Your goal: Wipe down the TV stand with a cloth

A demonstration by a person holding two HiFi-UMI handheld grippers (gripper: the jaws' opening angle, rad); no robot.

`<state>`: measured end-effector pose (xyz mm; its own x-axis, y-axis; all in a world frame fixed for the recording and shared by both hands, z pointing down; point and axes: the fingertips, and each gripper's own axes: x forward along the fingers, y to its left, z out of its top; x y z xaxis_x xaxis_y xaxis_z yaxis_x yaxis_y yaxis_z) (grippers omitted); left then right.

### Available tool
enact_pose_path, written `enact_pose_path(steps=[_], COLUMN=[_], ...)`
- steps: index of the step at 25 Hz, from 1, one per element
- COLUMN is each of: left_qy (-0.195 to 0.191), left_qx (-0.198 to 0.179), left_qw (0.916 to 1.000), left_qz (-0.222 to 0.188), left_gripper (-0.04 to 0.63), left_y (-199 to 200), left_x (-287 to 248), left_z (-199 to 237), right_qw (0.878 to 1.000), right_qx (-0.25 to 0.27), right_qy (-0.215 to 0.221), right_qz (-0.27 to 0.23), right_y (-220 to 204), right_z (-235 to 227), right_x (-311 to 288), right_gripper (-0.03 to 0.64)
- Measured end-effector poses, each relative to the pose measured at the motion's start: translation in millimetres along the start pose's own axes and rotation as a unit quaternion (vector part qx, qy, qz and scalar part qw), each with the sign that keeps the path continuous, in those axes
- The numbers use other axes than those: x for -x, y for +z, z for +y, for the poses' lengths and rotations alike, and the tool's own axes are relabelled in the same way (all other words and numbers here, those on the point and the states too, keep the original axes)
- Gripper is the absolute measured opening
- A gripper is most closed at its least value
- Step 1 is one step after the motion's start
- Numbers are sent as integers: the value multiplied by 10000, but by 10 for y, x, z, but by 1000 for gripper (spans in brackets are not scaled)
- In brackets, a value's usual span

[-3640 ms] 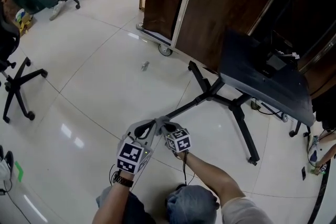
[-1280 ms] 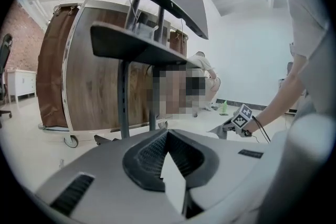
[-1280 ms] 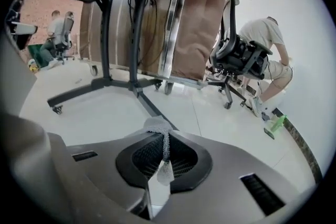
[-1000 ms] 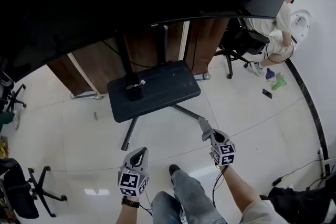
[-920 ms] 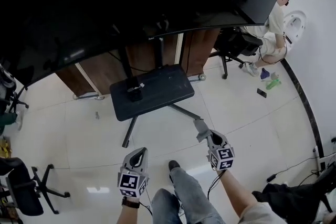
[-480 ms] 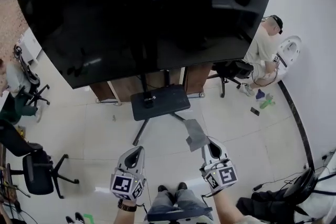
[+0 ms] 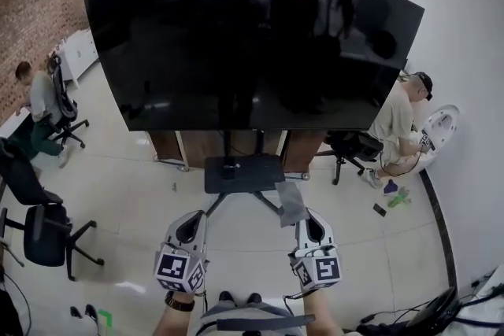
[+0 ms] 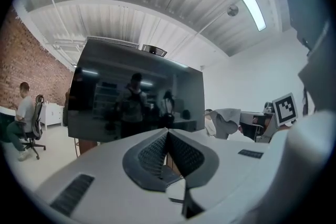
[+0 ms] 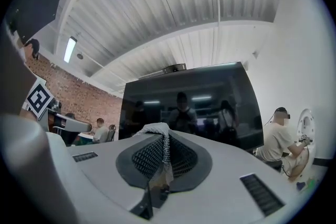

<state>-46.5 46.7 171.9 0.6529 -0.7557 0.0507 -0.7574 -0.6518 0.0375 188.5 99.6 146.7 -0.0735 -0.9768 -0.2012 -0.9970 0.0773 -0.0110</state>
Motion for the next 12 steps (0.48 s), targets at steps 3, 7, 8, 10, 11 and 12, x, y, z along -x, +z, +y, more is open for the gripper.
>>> enact_pose_path(steps=[3,7,8,10,11,12], left_qy=[33,38,44,41,49,67], left_qx=[39,75,86,82,73,68], left_qw=[10000,9999,9999,10000,10000,9999], left_qz=[-61,-74,-52,-9,21,55], left_gripper=[23,23,23,23,23,23], left_y=[-59,-152,-166,-154,-143,-141], left_x=[98,130,87,-20,-44,-45], left_z=[-61,-177,-186,-190,-187,-179], right_qw=[10000,9999,9999,9998,9997,9996], right_qx=[-24,28,66,117,107,78], right_qy=[66,96,115,173,212,250], right_qz=[2,32,46,57,75,107], right_y=[-36,-142,-159,-171,-183,-207], right_z=[77,36,-4,-70,-73,-59], right_x=[82,187,158,49,4,-23], right_gripper=[2,2,2,2,2,2])
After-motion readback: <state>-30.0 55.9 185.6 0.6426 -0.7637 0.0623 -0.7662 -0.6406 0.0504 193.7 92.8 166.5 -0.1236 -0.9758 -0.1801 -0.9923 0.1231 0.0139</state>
